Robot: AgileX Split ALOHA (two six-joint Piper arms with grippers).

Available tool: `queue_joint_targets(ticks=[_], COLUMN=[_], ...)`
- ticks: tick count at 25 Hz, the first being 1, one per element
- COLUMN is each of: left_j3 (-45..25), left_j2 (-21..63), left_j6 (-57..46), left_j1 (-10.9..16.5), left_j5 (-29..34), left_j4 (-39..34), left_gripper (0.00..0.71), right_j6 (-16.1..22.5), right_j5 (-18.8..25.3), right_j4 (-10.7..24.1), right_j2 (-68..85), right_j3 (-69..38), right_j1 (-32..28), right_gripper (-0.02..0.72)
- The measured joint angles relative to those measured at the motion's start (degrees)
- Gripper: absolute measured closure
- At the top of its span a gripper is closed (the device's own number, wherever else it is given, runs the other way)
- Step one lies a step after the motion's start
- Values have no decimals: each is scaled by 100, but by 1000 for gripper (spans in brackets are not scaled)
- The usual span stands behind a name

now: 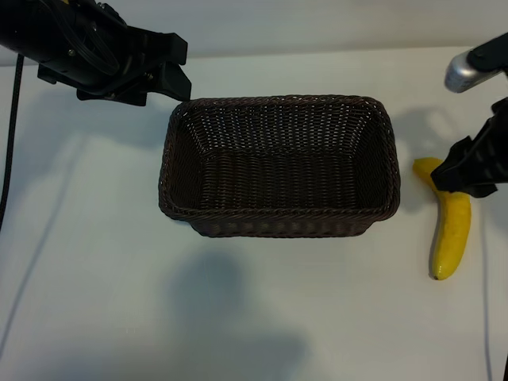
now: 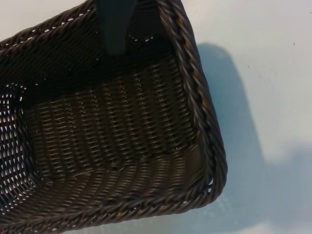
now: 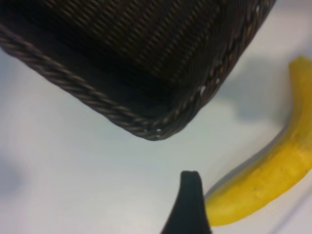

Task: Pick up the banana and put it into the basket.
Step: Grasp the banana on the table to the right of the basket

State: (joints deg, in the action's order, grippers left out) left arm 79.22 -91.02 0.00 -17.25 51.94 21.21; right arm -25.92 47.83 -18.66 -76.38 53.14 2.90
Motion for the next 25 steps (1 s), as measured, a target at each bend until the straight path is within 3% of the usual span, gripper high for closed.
queue_joint_targets(ticks=[11,18,25], left_j3=[0,0,0], left_j2=[0,0,0], left_j6=[115,138,257], left_j1=[0,0,0], left_j5=[-63,-77,-109], left_j4=[0,-5,-5], left_gripper=[118,119,119], right_j6=[611,710,775], right_j5=[-460,-802,-981], right_j4=[639,814,734], right_j2=[-760,-1071,-1467], right_j3=[0,1,6], right_j1=[0,0,0], right_gripper=[124,124,124])
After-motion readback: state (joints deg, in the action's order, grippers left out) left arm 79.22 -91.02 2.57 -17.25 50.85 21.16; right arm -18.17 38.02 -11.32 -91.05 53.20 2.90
